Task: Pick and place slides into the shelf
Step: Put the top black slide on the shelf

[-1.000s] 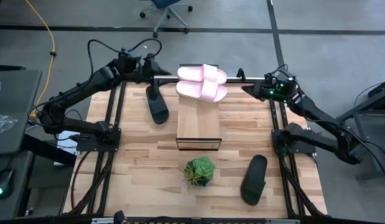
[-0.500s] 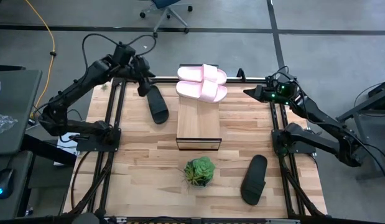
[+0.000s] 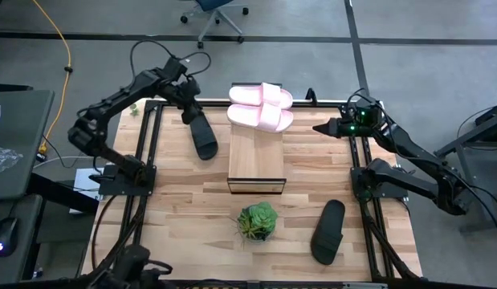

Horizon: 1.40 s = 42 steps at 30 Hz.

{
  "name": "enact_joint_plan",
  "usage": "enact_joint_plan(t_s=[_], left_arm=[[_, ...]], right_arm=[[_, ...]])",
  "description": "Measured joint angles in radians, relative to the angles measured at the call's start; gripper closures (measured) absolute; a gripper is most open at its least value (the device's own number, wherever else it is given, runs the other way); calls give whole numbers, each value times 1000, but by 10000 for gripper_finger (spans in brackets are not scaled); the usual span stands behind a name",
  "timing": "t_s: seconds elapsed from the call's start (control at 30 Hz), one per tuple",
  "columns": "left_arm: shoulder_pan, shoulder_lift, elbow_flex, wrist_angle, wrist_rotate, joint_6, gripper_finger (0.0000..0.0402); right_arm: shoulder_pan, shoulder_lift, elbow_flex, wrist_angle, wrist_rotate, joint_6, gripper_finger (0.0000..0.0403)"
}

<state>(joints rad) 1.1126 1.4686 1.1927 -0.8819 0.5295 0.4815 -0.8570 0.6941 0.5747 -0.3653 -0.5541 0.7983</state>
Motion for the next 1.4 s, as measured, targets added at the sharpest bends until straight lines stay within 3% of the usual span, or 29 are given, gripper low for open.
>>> enact_joint_plan(t_s=[0.6,1.4], left_arm=[[0,156,0,-102,-51,161,264],[0,334,0,-162,-27,169,264]], right_arm=[[0,0,0,0,-15,-40,286],[0,0,0,-1,19,-37,286]])
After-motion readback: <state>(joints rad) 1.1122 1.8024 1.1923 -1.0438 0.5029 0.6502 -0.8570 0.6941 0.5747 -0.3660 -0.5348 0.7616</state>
